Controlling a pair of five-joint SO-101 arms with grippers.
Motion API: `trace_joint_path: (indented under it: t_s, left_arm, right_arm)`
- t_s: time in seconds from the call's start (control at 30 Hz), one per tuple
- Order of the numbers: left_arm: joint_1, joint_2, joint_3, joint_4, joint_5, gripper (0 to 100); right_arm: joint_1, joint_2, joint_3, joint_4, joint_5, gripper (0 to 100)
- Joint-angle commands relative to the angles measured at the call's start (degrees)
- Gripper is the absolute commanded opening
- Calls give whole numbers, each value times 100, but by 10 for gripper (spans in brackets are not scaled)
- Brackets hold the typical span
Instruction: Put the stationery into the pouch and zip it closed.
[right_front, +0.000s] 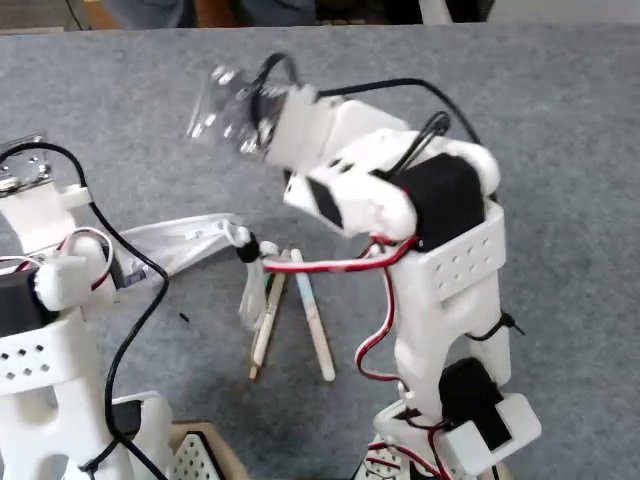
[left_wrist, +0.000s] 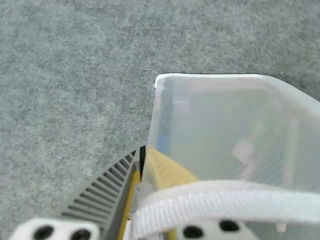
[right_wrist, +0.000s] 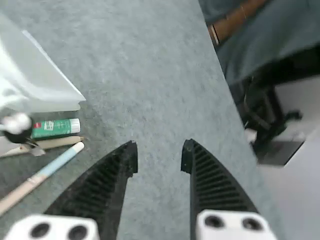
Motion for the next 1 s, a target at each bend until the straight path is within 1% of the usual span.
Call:
trace_joint_path:
  t_s: [0.0,0.1,0.2,0.37,0.47,0.53,0.67,0.9,0.97]
  left_arm:
    - [-295,88,224,35,-18,28]
    - [-488,79,224,35,-18,28]
    - [-629,79,224,35,-18,28]
    - [-646,79,233,35,-18,28]
    - [-646,79,277,-62,-18,28]
    - [-646,79,277,-70,-18,28]
    - [-646,79,277,-70,-18,28]
    - [-646,79,277,-79,-18,28]
    - [-646,79,277,-79,-18,28]
  right_arm:
    - [246,-75,145,18,-677,158]
    - [360,48,541,18,-1134,158]
    - [352,180,1033,9,-1354,162]
    - [343,435,2026,18,-1785,161]
    - [343,549,2615,0,-1793,159]
    - [343,585,2888,-193,-1829,159]
    - [343,532,3099,-519,-1829,162]
    - [334,532,3468,-396,-1793,162]
    - [193,567,3635,-352,-1793,162]
